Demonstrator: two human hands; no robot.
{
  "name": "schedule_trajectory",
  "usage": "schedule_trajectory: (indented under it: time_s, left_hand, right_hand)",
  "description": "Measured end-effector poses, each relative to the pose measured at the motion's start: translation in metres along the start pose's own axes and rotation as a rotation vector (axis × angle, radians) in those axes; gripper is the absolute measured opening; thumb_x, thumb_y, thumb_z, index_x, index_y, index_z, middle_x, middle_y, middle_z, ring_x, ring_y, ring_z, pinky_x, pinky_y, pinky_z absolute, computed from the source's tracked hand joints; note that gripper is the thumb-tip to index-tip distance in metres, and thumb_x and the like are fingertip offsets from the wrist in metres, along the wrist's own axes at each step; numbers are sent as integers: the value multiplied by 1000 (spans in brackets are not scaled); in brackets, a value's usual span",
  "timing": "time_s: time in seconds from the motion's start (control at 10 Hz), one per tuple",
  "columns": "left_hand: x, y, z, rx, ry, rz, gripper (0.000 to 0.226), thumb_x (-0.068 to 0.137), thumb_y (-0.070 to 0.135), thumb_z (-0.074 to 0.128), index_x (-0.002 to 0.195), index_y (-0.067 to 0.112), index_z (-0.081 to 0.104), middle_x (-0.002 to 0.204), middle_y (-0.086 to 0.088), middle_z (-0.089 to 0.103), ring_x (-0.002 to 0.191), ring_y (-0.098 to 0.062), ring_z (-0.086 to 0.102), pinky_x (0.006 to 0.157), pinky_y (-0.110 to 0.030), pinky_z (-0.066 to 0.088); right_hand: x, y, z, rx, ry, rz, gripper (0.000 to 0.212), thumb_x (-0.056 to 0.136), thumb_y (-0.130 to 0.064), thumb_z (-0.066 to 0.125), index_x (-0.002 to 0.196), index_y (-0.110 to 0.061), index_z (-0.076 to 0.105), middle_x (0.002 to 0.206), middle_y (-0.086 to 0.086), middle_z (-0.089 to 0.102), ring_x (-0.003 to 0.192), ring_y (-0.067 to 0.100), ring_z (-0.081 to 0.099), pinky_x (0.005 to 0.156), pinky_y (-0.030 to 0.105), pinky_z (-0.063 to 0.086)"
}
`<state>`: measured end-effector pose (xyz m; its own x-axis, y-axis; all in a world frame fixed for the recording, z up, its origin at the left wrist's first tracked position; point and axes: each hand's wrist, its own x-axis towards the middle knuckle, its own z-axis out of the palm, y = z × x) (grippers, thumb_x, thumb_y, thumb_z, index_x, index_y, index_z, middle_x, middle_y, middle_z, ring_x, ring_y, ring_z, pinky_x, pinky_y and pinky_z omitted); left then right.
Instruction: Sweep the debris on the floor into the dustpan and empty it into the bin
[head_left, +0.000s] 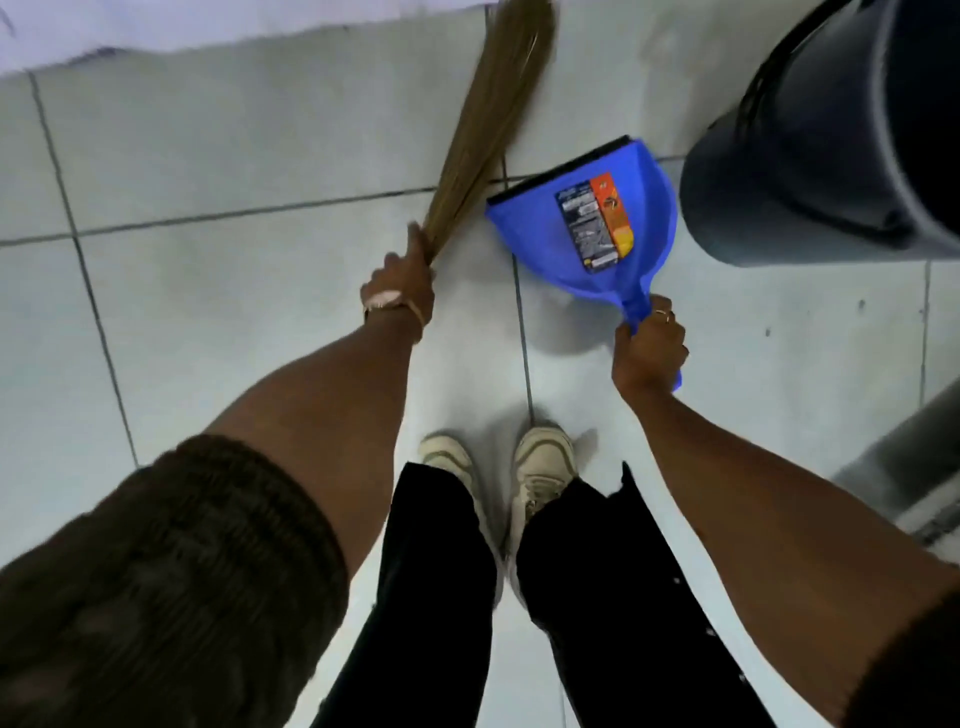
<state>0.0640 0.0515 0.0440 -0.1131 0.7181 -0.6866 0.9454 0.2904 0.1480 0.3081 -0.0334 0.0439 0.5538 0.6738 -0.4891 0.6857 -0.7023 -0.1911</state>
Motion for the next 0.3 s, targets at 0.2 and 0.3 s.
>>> schedule_trajectory:
  time_s: [0.2, 0.3]
  left_hand:
    - [16, 10, 1, 12, 42, 33, 74, 99, 20, 42, 152, 26, -9, 136, -22, 42, 115, -43, 53, 93, -53, 42]
    - [1, 9, -11, 42, 90, -2, 84, 95, 7, 46, 151, 20, -15, 140, -21, 38, 117, -43, 51, 91, -56, 43]
  right_hand:
    - [13, 1, 7, -73, -17, -56, 58, 93, -20, 60, 144, -3, 35, 148, 16, 40, 139, 34, 35, 113, 46, 32]
    - [3, -17, -5, -48, -31, -17, 72, 93, -27, 60, 150, -4, 24, 158, 15, 23, 149, 32, 16, 122, 47, 18]
